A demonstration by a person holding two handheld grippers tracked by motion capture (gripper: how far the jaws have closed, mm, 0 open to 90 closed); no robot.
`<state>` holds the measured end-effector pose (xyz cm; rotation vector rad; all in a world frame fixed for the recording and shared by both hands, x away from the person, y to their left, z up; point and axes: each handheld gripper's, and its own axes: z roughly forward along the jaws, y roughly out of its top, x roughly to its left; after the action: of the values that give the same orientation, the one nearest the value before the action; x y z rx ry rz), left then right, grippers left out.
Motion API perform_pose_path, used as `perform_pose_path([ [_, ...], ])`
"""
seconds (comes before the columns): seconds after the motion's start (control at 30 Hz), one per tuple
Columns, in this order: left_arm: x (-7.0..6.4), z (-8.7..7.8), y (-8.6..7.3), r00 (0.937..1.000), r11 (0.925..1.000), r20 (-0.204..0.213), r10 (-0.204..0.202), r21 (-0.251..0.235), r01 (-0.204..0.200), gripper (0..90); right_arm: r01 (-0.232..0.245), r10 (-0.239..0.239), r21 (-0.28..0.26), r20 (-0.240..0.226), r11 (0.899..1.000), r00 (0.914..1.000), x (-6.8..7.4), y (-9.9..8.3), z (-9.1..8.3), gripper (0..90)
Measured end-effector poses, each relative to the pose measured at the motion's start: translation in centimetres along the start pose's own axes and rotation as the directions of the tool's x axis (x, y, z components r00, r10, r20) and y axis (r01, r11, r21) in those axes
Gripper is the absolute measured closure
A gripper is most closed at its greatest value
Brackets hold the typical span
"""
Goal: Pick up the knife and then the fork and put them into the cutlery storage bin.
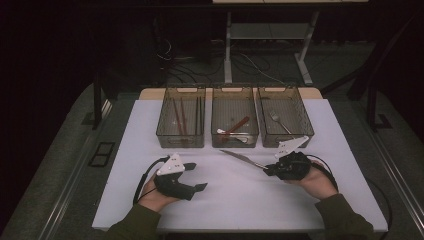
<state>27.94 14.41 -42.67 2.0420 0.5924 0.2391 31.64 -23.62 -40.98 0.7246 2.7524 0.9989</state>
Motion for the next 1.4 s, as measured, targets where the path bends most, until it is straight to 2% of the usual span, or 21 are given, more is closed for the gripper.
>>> perform_pose_path([
  [0.23,0.5,-1.2,-1.5,0.9989,0.9993,-0.029,-0.036,0.005,0.036,10.0,-0.033,0.034,-0.046,0.035,0.998,0.9988,-0.7,0.0,-1.4,83.2],
  [0.4,0.6,-1.0,-1.6,0.9975,0.9982,-0.039,-0.059,0.007,0.06,2.0,-0.058,0.064,-0.079,0.076,0.995,0.9951,-1.7,0.1,-2.9,83.2],
  [0.57,0.4,-0.8,-1.5,0.9973,0.9979,-0.043,-0.06,0.022,0.061,0.0,-0.093,0.106,-0.112,0.115,0.989,0.9878,-2.8,0.0,-4.2,83.2],
  [0.7,0.4,-0.8,-1.5,0.9974,0.9981,-0.044,-0.056,0.021,0.057,0.0,-0.134,0.155,-0.145,0.141,0.98,0.9778,-3.9,-0.3,-5.1,83.2],
  [0.83,0.4,-1.0,-1.5,0.9975,0.9985,-0.046,-0.053,0.008,0.054,0.0,-0.188,0.216,-0.164,0.17,0.968,0.9614,-5.0,-0.5,-5.9,83.2],
  [0.93,0.4,-0.9,-1.5,0.9977,0.9983,-0.038,-0.056,0.012,0.056,0.0,-0.227,0.26,-0.17,0.209,0.959,0.9428,-5.9,-0.7,-6.6,83.2],
  [1.07,0.3,-0.6,-1.6,0.9984,0.9985,-0.031,-0.047,0.025,0.048,0.0,-0.28,0.322,-0.193,0.246,0.94,0.914,-7.4,-0.8,-7.2,83.2],
  [1.2,0.2,-0.5,-1.6,0.9988,0.9985,-0.027,-0.042,0.033,0.043,0.0,-0.318,0.361,-0.19,0.272,0.929,0.8919,-8.7,-0.3,-7.5,83.2],
  [1.4,0.2,-0.5,-1.6,0.9989,0.9985,-0.023,-0.042,0.036,0.043,0.0,-0.358,0.392,-0.164,0.299,0.919,0.8697,-10.4,1.1,-6.8,83.2],
])
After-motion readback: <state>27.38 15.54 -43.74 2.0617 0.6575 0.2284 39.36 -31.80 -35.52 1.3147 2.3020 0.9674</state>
